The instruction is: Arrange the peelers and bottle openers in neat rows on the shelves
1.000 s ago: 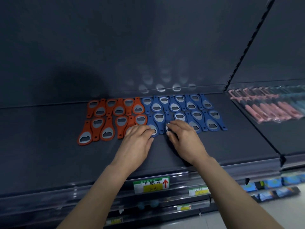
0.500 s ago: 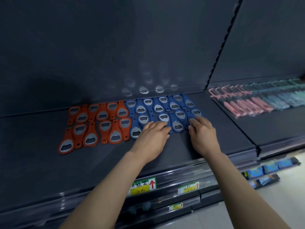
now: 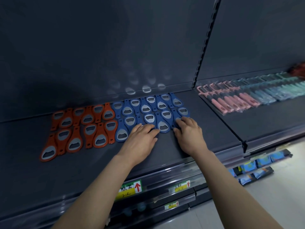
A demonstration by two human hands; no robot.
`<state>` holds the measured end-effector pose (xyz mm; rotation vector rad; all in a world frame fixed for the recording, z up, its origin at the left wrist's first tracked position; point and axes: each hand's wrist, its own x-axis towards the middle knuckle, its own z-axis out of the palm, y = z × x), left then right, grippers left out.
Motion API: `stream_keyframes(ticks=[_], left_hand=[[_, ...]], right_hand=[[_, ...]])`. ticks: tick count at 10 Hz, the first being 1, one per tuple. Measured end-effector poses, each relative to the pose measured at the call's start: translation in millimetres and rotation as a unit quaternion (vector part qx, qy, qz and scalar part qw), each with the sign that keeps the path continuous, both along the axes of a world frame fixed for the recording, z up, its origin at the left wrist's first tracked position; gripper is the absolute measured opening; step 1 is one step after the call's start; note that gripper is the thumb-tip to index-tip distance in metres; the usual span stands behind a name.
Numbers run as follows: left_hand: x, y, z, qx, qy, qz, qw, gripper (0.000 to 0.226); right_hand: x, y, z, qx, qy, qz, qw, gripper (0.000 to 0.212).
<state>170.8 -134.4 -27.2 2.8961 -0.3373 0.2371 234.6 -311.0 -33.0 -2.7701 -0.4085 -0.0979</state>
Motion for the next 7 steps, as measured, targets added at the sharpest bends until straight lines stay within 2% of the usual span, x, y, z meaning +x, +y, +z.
stream_keyframes(ticks=[3, 7], left_hand=[[-4.8, -1.1, 5.0, -0.030, -0.030, 0.009, 0.999, 0.042], [-39.3, 9.4, 18.9, -0.088, -0.098, 0.046, 0.990, 0.029]], right_hand=[[-0.8, -2.4, 2.0, 0.048, -0.014, -0.003, 0.999, 0.037], [-20.8, -44.5, 17.2, 0.103, -0.049, -0.017, 0.993, 0.035]])
